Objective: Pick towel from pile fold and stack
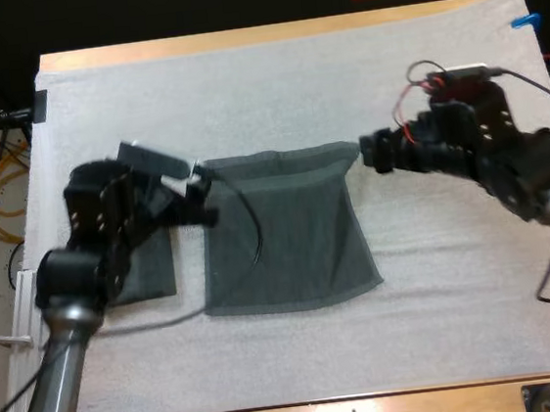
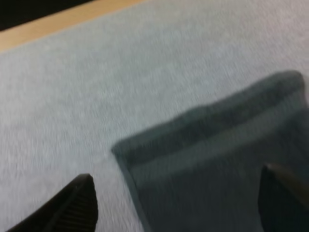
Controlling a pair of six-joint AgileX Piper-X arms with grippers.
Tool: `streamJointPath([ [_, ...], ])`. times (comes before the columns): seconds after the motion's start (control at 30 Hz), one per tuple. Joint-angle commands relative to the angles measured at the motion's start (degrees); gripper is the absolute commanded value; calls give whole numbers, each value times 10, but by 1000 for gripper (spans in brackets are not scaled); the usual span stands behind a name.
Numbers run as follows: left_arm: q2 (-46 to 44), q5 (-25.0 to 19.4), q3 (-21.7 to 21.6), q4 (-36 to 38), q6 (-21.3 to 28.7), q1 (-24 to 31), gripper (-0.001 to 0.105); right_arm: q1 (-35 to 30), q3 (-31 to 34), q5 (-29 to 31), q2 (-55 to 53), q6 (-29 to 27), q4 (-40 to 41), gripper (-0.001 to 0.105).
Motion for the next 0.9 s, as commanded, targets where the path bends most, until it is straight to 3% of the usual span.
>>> streamJointPath([
  [0.0, -17, 4, -3, 32, 2, 0, 66, -3, -5, -5, -15, -5, 32, 70],
  [0.23, -79, 18, 8, 144, 2, 0, 66, -3, 29, -8, -66, -4, 141, 70],
  [0.4, -95, 83, 80, 157, -13, 0, 66, -3, 121, -22, -84, 16, 134, 70],
  [0.6, -98, 132, 146, 157, -26, 0, 66, -3, 253, -93, -83, 74, 25, 70],
  [0.87, -98, 133, 151, 157, -27, 0, 66, -3, 365, -187, -26, 184, -175, 70],
])
